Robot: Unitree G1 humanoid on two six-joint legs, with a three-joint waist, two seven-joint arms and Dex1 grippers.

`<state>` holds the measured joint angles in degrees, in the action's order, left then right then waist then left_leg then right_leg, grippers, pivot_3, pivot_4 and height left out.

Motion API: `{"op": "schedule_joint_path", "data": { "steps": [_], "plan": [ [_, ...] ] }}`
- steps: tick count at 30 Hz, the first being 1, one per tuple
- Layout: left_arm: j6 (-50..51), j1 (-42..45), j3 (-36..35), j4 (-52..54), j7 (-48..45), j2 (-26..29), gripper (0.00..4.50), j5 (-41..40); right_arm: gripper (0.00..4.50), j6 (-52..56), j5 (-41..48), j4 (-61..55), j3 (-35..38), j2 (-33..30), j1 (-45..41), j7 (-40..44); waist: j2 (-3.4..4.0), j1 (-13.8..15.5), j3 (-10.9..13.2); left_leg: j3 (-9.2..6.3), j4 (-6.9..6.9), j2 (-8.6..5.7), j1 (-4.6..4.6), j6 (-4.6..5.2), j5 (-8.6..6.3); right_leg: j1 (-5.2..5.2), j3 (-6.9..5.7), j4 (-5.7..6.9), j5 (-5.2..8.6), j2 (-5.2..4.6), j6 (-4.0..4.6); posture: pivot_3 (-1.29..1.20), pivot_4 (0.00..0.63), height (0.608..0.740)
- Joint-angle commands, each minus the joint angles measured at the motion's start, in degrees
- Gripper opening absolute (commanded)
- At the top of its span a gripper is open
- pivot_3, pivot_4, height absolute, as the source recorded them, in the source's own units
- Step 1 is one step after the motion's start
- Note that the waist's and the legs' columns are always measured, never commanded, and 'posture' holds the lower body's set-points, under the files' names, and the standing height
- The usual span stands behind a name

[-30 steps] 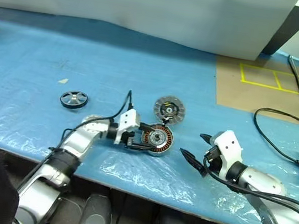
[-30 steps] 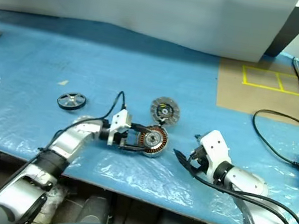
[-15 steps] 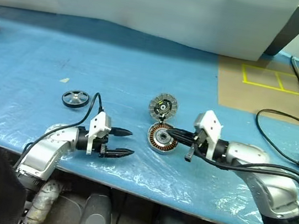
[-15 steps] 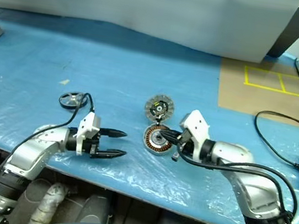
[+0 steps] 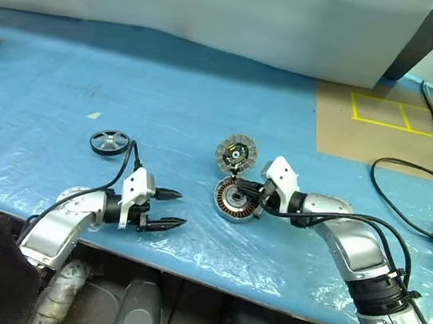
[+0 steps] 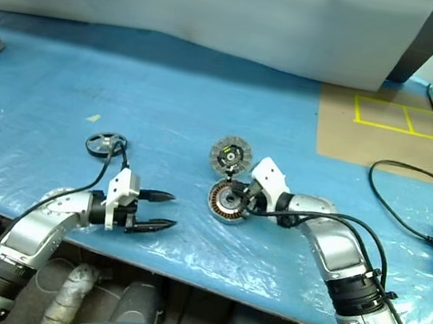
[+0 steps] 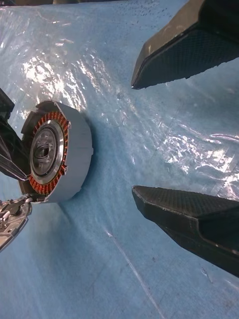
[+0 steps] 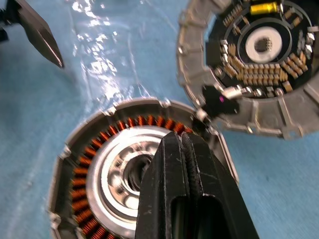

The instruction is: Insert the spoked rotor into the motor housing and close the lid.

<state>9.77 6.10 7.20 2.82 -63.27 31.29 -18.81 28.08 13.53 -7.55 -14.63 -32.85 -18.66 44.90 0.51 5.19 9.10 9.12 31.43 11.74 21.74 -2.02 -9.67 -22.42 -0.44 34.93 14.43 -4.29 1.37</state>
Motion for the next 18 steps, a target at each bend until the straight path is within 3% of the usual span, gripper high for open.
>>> {"op": "schedule_joint_path", "data": {
  "steps": [1, 6, 11, 18],
  "plan": [
    [-1.21, 1.14, 0.32, -0.20, 0.16, -0.33, 3.28, 0.48, 0.03, -5.13, -5.93, 0.52, -3.24, -1.81, 0.84, 0.57, -0.03, 0.00, -0.02, 0.00, 0.00, 0.00, -0.01, 0.00, 0.00, 0.01, -0.01, 0.01, -0.01, 0.01, -0.02, 0.00, 0.150, 0.740],
    [-3.72, 2.00, 0.78, -4.06, -0.83, -0.75, 3.28, 1.37, 0.03, -4.12, -3.42, -1.94, -0.36, 0.43, 1.70, -0.12, -0.06, -0.01, -0.04, 0.00, 0.05, 0.00, -0.13, 0.00, 0.00, 0.12, 0.00, 0.05, 0.00, 0.02, 0.01, 0.00, 0.150, 0.740],
    [-5.57, 3.42, 0.98, -7.22, -2.23, -1.25, 3.28, 1.32, 0.03, 2.55, 5.92, -6.52, 6.66, 4.23, 0.32, 0.04, -0.06, 0.01, -0.03, 0.00, 0.18, 0.02, -0.06, 0.01, 0.00, 0.01, 0.03, 0.20, -0.01, 0.01, 0.04, 0.00, 0.150, 0.740],
    [-7.74, 5.56, 1.48, -11.13, -3.64, -1.46, 3.28, 2.39, 0.03, 2.76, 1.37, -8.97, -0.03, 1.84, 1.48, 1.78, -0.09, 0.09, -0.04, 0.00, 0.24, 0.04, -0.07, 0.01, 0.00, 0.00, 0.02, 0.29, 0.00, 0.02, 0.05, 0.00, 0.150, 0.740]
  ]
}}
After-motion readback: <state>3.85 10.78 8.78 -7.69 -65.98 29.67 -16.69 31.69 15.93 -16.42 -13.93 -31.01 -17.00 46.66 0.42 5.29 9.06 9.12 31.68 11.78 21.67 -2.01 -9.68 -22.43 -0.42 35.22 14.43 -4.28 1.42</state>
